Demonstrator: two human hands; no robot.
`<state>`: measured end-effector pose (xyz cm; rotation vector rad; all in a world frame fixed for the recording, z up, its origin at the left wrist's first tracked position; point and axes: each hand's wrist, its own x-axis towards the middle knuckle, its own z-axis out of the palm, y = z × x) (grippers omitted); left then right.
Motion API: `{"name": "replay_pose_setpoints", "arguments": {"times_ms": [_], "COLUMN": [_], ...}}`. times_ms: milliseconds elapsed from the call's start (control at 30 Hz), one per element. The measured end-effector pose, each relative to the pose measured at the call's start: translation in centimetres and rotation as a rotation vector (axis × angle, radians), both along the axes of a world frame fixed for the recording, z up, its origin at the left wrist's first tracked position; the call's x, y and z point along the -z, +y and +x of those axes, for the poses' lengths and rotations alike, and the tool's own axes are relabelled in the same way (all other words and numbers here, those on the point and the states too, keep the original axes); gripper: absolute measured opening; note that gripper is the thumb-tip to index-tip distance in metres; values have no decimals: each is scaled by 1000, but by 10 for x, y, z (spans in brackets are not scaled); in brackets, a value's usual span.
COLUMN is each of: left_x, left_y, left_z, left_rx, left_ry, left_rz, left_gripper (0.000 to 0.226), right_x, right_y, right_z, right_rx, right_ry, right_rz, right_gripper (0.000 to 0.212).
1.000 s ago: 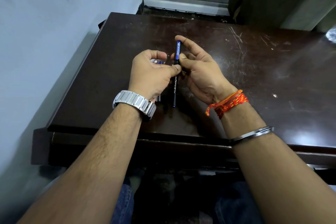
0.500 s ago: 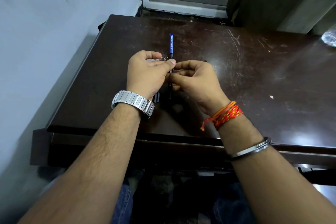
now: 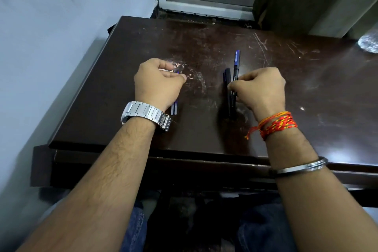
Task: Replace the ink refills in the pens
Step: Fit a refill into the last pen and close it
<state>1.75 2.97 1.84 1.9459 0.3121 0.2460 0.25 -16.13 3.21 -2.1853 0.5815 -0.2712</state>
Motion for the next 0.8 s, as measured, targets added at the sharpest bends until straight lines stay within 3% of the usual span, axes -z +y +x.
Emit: {"name": "replay_pose_setpoints", "arguments": {"times_ms": [167,333,500,800], "left_x": [-2,0,1,1], "left_y": [5,2,0,-1], "left_z": [-3,-8,-7,-8], "left_rx": [-41,40,103,153], "left_ry": [27,148,214,168], "left_rz": [248,400,432,461], "left_gripper": [16,25,32,19], "right_x": [4,5,5,6], "right_y": [-8,-6,-3,1], "right_z": [2,2,1,0], "right_rx": [-27,-26,-22,-49], "right_ry": [142,182,195,165], "right_rz": [-50,-50,-41,-89], "right_gripper": [9,14,22,23]}}
